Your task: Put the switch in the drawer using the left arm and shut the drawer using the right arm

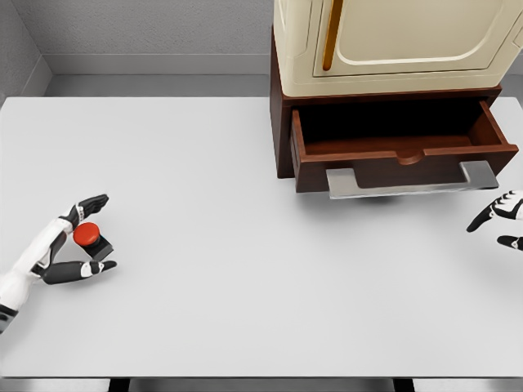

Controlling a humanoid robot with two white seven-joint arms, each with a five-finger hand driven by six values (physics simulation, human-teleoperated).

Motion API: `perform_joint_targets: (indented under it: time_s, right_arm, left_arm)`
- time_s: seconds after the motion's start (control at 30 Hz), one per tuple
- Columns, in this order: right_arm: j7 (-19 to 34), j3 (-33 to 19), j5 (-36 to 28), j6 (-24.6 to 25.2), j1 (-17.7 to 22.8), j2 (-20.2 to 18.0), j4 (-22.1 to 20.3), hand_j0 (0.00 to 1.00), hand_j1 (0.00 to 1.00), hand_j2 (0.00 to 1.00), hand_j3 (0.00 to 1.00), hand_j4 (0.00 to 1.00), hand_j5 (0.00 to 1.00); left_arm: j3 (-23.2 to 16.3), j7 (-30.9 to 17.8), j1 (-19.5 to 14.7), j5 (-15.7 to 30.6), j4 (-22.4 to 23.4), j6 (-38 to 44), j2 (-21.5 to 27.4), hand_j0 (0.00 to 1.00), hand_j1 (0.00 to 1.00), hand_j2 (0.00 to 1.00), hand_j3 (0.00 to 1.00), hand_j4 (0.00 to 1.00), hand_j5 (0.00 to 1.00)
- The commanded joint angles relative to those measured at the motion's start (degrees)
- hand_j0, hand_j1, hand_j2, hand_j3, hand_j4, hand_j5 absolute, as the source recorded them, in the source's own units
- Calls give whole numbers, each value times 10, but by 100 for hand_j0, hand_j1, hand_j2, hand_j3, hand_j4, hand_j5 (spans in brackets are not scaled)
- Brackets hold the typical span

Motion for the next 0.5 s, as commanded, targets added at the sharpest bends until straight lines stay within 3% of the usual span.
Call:
perform_joint_targets:
  time_s: [0.0, 0.33, 0.4, 0.47]
  right_arm:
    - [0, 1, -4, 2, 0, -1, 0, 61, 61, 61, 61, 61, 61]
    - [0, 15, -3, 2, -6, -14, 0, 61, 61, 61, 61, 61, 61]
    - [0, 19, -3, 2, -9, -16, 0, 61, 61, 61, 61, 61, 61]
    - [0, 21, -3, 2, -10, -17, 0, 61, 61, 61, 61, 61, 61]
  left_arm:
    - [0, 0, 0, 4, 10, 0, -2, 91, 91, 91, 91, 91, 91]
    - [1, 1, 4, 6, 25, 0, 1, 85, 85, 85, 85, 85, 85]
    - [1, 1, 4, 5, 29, 0, 0, 82, 82, 82, 82, 82, 82]
    - [1, 1, 5, 5, 31, 0, 0, 73, 73, 73, 73, 73, 73]
